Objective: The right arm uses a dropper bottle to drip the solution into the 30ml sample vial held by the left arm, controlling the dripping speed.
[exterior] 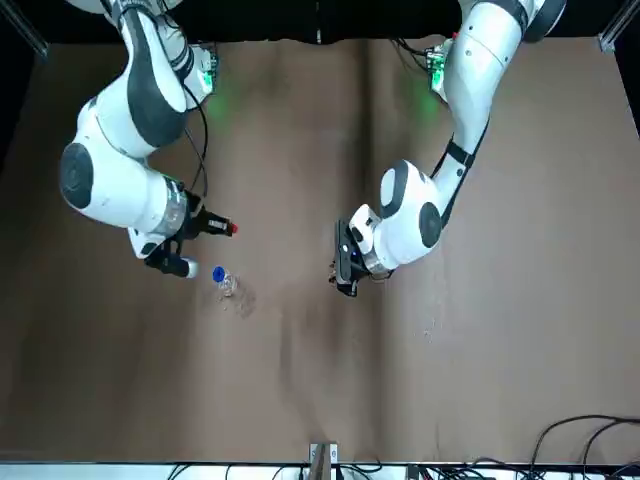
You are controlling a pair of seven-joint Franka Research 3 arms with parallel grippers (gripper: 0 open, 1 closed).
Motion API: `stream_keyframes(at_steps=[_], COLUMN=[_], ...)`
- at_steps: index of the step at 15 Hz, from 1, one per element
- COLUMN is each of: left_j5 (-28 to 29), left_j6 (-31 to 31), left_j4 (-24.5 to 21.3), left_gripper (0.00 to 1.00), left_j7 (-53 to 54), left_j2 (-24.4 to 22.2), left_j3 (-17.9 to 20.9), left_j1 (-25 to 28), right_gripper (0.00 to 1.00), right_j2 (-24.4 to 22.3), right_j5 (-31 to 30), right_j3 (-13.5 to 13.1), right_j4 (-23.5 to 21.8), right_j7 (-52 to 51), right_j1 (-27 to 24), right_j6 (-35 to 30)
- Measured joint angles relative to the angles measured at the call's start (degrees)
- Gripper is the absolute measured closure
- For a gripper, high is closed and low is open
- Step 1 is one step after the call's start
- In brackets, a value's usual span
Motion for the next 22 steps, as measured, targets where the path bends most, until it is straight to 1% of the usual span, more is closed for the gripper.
stream_keyframes(at_steps=[6,10,11,16,22], left_j5=[0.00,0.00,0.00,0.00,0.00], left_j6=[5.87,8.73,9.40,9.44,9.51], left_j4=[0.00,0.00,0.00,0.00,0.01], left_gripper=[0.69,0.69,0.69,0.69,0.69], left_j7=[-3.22,-3.35,-4.44,-5.80,-5.99], left_j2=[1.19,2.11,2.32,2.45,2.46], left_j3=[0.05,0.06,0.07,0.07,0.10], left_j1=[-3.23,-4.70,-4.99,-5.10,-5.09], right_gripper=[0.88,0.89,0.89,0.89,0.89], right_j2=[0.00,0.00,0.01,0.46,3.23], right_j5=[2.76,4.79,5.19,5.36,5.36], right_j3=[0.12,0.14,0.15,0.19,0.21], right_j4=[0.66,0.96,0.96,0.92,0.77], right_j7=[4.16,4.79,5.63,8.07,8.54], right_j1=[3.34,4.48,5.11,7.98,9.92], right_j6=[2.03,5.56,7.44,12.00,17.38])
